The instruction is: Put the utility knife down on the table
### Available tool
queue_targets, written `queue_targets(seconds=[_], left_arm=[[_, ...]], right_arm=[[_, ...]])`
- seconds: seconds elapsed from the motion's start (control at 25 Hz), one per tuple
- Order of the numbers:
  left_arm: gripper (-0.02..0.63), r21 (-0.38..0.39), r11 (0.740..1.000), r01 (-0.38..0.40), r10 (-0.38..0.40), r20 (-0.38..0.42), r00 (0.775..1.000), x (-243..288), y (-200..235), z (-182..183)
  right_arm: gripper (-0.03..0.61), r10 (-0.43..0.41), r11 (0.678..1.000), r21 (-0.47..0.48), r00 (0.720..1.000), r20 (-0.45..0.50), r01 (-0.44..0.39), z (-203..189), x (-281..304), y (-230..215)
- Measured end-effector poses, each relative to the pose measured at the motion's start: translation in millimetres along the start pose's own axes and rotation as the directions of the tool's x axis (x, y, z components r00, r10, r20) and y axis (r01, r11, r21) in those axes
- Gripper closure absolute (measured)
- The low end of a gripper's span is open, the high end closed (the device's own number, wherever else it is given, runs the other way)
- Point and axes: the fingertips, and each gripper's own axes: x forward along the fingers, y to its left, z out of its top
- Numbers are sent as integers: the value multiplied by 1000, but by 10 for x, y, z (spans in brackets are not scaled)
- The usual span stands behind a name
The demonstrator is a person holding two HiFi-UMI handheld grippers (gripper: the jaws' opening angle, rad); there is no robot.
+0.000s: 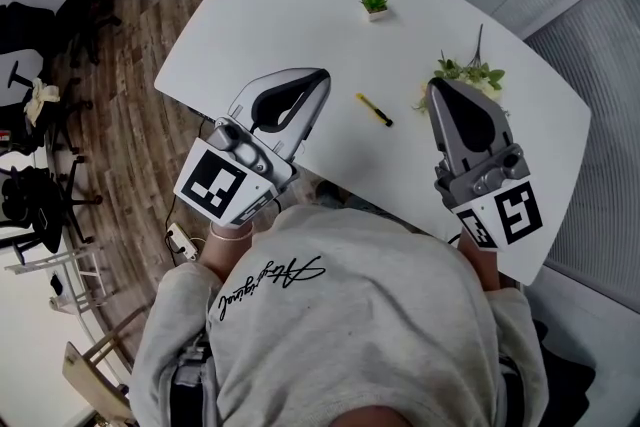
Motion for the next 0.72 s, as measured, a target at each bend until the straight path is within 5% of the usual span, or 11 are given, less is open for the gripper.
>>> queue_targets(seconds=[0.72], left_arm=[[615,-5,1000,-20,20,5,1000,10,41,-8]], right_arm=[[577,-5,1000,-23,1000,-29,4,-28,57,5]])
